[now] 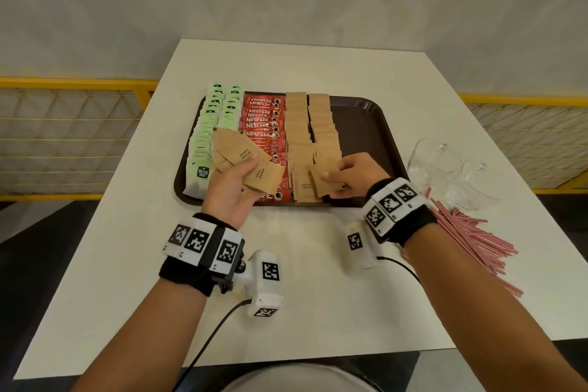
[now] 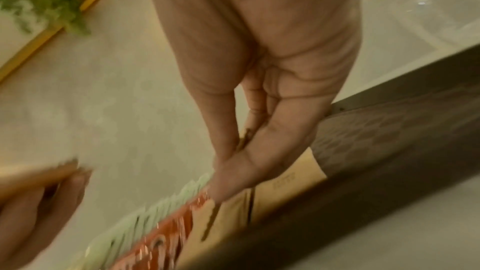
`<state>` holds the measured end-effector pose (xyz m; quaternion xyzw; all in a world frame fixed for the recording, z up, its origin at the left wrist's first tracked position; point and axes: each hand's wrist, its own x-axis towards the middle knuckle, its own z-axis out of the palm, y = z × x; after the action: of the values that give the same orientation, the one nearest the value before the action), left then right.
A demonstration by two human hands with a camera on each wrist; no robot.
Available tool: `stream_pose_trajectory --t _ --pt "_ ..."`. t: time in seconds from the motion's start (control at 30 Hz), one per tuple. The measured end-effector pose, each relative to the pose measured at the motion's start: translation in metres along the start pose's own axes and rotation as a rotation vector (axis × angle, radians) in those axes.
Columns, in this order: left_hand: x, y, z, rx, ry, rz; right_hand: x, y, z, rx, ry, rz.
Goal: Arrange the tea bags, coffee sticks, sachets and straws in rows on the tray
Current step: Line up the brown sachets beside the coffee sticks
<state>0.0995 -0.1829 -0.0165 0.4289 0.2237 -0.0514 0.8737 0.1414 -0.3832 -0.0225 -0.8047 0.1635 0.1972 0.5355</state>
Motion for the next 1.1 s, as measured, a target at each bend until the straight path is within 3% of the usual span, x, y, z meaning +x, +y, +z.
stream_pose_trajectory --t 0.1,0.3,0.47,0.57,0.63,0.73,0.8,0.93,1.1 --pt "0.002 -0.001 0.001 0.002 -0.010 -0.030 0.001 0.007 -0.009 0.065 0.021 0.039" --pt "0.002 -0.007 0.009 0.029 -0.077 -0.091 0.004 0.008 -0.003 -0.310 0.187 0.018" --pt "0.004 -0.009 0.008 0.077 -0.114 -0.096 0.002 0.008 -0.008 -0.661 0.210 -0.039" --pt "0.004 -0.011 0.009 0.112 -0.163 -0.092 -0.003 0.003 -0.007 -0.513 0.273 -0.229" --pt "0.003 -0.012 0.010 0.122 -0.192 -0.085 -0.014 -0.008 0.000 -0.340 0.204 -0.345" --pt "0.002 -0.014 0.013 0.172 -0.254 -0.067 -0.032 -0.024 0.013 -0.171 -0.098 -0.337" --pt "0.001 -0.014 0.014 0.141 -0.286 -0.074 -0.037 -0.028 0.019 -0.127 -0.215 -0.334" --pt "-0.001 -0.011 0.012 0.023 -0.333 -0.117 -0.038 -0.031 0.017 -0.019 -0.251 -0.319" --pt "-0.004 -0.012 0.014 0.089 -0.316 -0.053 -0.043 -0.030 0.019 0.106 -0.269 -0.344"
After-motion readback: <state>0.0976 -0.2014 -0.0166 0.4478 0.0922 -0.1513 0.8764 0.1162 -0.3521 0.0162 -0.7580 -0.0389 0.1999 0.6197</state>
